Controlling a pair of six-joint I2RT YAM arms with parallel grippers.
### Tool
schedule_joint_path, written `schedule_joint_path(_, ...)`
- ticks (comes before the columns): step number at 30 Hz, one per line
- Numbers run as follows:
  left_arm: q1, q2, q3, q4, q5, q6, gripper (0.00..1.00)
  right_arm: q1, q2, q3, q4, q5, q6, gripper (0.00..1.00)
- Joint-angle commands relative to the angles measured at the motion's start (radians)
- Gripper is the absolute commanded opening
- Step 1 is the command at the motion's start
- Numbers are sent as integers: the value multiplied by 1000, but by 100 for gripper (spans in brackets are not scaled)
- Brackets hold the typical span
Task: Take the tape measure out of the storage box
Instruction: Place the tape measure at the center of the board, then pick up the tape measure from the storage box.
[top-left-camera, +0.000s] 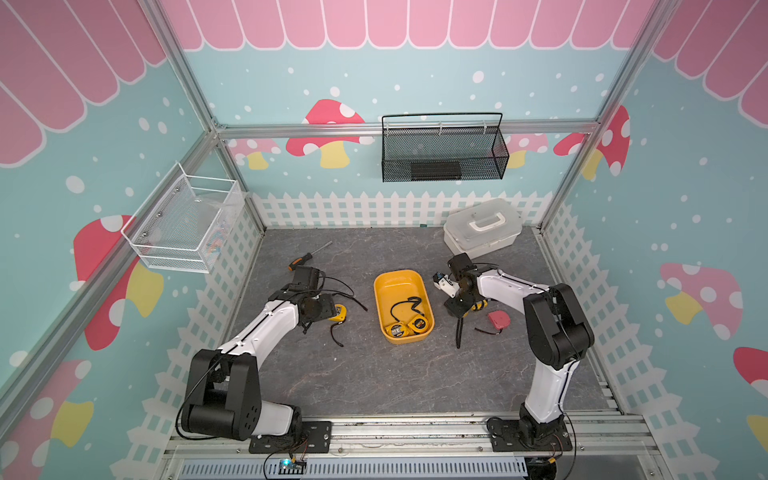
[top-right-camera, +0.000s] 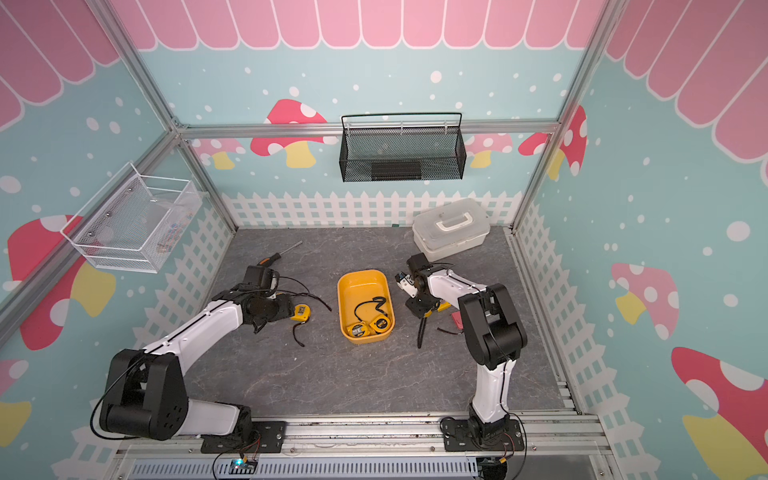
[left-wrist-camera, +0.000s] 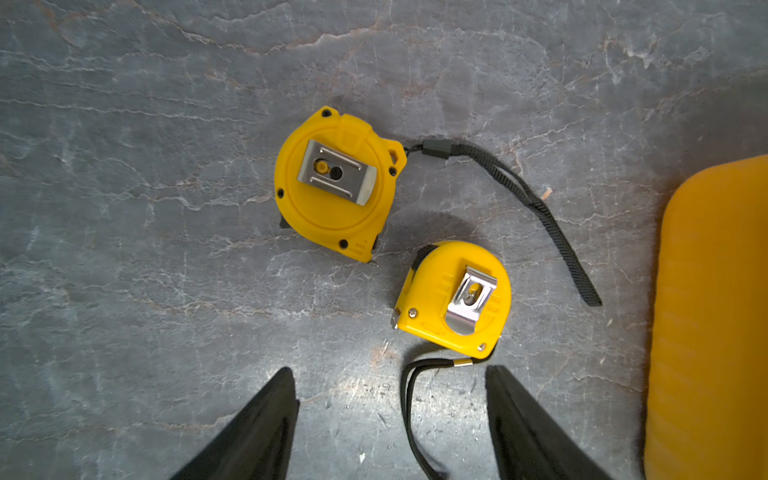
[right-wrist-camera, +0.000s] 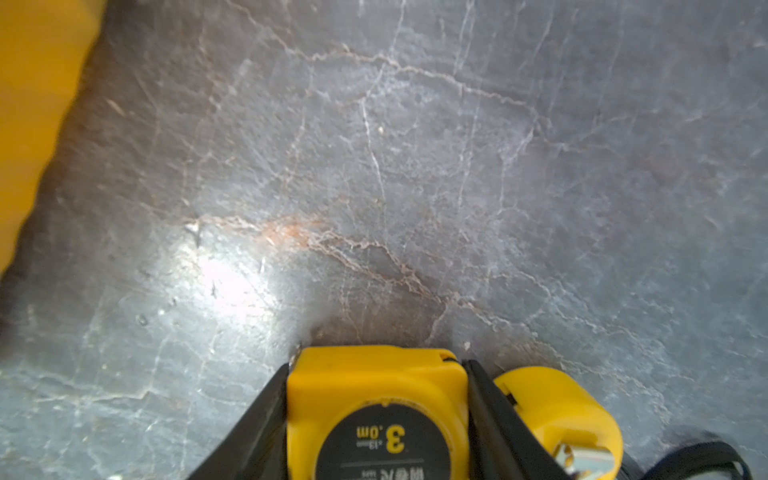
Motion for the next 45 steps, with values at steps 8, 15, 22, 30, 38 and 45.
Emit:
schedule_joint_path(8,-83,-1,74,-21,8,1,73,-7,-80,-31,-2,-61,37,70)
schedule_joint_path(15,-195,43,213,-88,-19,17,74,-7,-178,46,-79,-46,-14,80)
schedule_joint_path(22,-392,176,408,-199,-47,43,74,-20,-248,156,-118,-39,-36,84)
schedule_joint_path(30,-562,325,530,-230,-43,58,75,-74,-268,180,-115,-77,11,85)
schedule_joint_path(38,-631,450,603,-227,20,67,75,-123,-271,104,-64,-138,60,86)
schedule_joint_path(45,-659,569,680,-226,78,82,75,-133,-260,84,-61,-138,64,86)
